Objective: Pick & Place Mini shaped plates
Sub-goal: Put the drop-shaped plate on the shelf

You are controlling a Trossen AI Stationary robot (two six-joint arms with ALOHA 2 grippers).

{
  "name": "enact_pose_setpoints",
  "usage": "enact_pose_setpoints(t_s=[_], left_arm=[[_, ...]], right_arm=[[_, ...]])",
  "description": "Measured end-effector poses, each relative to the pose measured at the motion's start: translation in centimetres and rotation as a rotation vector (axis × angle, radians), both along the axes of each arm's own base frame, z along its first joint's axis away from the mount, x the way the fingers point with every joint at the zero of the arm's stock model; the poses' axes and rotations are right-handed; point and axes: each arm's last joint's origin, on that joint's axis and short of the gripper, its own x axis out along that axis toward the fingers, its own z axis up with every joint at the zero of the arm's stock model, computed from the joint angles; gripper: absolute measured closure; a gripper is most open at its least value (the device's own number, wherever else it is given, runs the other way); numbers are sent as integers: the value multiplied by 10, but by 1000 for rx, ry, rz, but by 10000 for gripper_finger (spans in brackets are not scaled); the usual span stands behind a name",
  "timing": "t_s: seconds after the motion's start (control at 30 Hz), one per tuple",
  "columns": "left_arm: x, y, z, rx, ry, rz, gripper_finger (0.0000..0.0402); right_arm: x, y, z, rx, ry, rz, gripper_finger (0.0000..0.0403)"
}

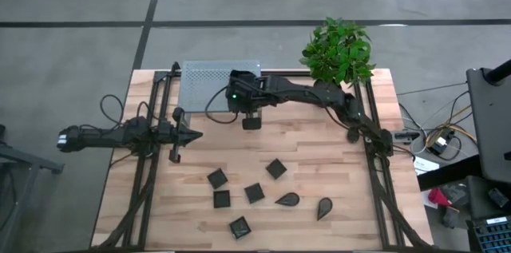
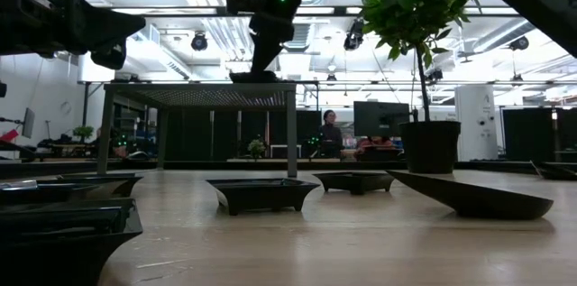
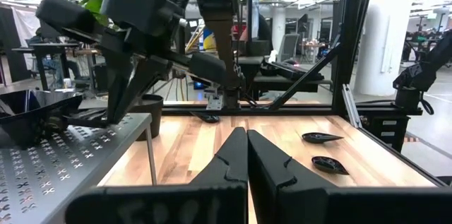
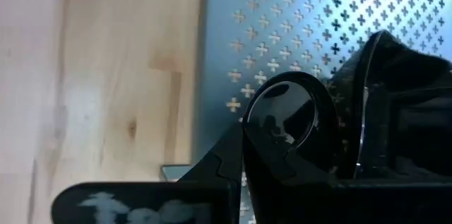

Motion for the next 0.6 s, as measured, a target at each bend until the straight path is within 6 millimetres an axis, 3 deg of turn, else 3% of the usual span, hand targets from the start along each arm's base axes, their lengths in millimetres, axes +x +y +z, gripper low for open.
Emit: enact_pose_setpoints(t_s=[0.27, 0.6], left_arm=[[0, 0, 0, 0, 0, 0, 401], [0, 0, 0, 0, 0, 0, 401]], right_arm=[[0, -10, 1, -15, -18, 1, 395], [3, 5, 1, 33, -19, 59, 394]])
